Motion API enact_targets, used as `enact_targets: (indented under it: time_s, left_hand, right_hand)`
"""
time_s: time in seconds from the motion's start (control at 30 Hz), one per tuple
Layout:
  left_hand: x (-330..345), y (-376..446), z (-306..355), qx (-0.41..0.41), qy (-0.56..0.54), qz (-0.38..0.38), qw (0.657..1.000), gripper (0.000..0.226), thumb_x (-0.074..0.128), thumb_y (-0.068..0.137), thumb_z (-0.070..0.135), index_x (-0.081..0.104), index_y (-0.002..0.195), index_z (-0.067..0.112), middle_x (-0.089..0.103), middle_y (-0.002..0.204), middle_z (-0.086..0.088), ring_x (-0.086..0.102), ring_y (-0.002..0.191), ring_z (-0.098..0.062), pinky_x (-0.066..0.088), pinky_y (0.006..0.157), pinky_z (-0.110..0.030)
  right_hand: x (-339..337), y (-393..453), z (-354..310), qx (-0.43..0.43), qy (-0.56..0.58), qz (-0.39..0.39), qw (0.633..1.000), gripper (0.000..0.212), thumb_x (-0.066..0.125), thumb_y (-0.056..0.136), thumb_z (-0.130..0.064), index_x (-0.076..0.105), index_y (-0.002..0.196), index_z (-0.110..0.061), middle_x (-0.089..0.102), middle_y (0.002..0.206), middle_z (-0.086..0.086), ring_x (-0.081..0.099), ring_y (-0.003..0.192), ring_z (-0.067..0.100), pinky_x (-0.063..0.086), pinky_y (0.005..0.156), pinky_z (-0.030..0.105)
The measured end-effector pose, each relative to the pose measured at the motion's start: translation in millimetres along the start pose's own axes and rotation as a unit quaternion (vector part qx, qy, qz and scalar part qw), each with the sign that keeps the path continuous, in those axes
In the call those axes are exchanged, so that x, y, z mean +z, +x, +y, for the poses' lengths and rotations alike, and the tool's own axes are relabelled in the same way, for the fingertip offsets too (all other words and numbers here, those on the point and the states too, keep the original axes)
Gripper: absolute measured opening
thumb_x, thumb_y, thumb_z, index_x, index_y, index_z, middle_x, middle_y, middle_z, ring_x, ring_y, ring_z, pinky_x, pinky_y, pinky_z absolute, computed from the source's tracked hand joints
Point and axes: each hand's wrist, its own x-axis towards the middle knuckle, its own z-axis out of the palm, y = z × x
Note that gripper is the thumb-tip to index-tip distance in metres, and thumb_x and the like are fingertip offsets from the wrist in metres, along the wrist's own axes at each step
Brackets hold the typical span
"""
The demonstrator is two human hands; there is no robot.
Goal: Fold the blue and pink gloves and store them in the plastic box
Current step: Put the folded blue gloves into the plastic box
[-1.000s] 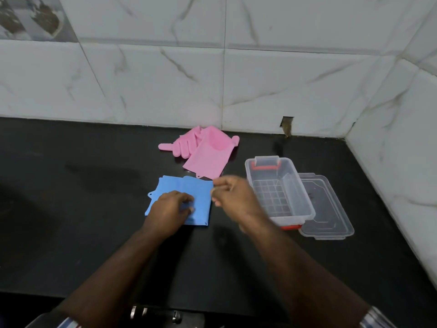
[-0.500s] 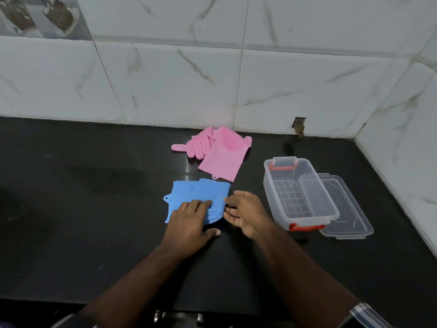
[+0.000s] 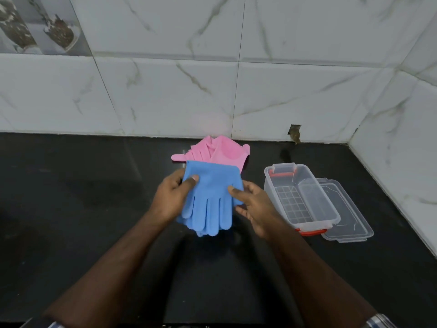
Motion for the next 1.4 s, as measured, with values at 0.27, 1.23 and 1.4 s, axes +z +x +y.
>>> enact_targets:
  time_s: [0.27, 1.23, 1.4]
  left_hand:
    - [12.4, -12.8, 8.4, -0.172, -0.303, -0.060, 0.935, 0.036, 0.053, 0.101, 0.028, 0.064, 0.127, 0.007, 0.071, 0.122, -0.015, 0.069, 0.111, -0.032, 0.053, 0.095, -0.047]
    - [76.1, -3.1, 27.5, -0.206, -0.209, -0.199, 0.935, 0.051, 0.061, 0.096, 0.009, 0.053, 0.141, 0.030, 0.072, 0.124, -0.004, 0.070, 0.109, -0.034, 0.062, 0.078, -0.051]
    - [118.9, 11.1, 50.3, -0.202, -0.213, -0.217, 0.931, 0.048, 0.060, 0.097, 0.007, 0.051, 0.143, 0.021, 0.072, 0.123, -0.005, 0.072, 0.106, -0.029, 0.063, 0.075, -0.045]
  right_hand:
    - [-3.1, -4.2, -8.6, 0.038, 0.118, -0.178, 0.976, 0.054, 0.065, 0.093, -0.036, 0.053, 0.139, -0.010, 0.058, 0.138, 0.017, 0.055, 0.128, 0.037, 0.038, 0.111, 0.055]
    - [-99.0, -20.9, -41.5, -0.074, -0.111, -0.029, 0.991, 0.080, 0.081, 0.074, -0.022, 0.042, 0.142, -0.039, 0.057, 0.134, -0.009, 0.058, 0.122, 0.015, 0.049, 0.104, 0.046]
    - [-144.2, -23.2, -69.8, -0.104, -0.103, 0.011, 0.989, 0.068, 0.073, 0.082, 0.003, 0.050, 0.137, -0.028, 0.064, 0.125, -0.002, 0.064, 0.114, 0.019, 0.053, 0.099, 0.046]
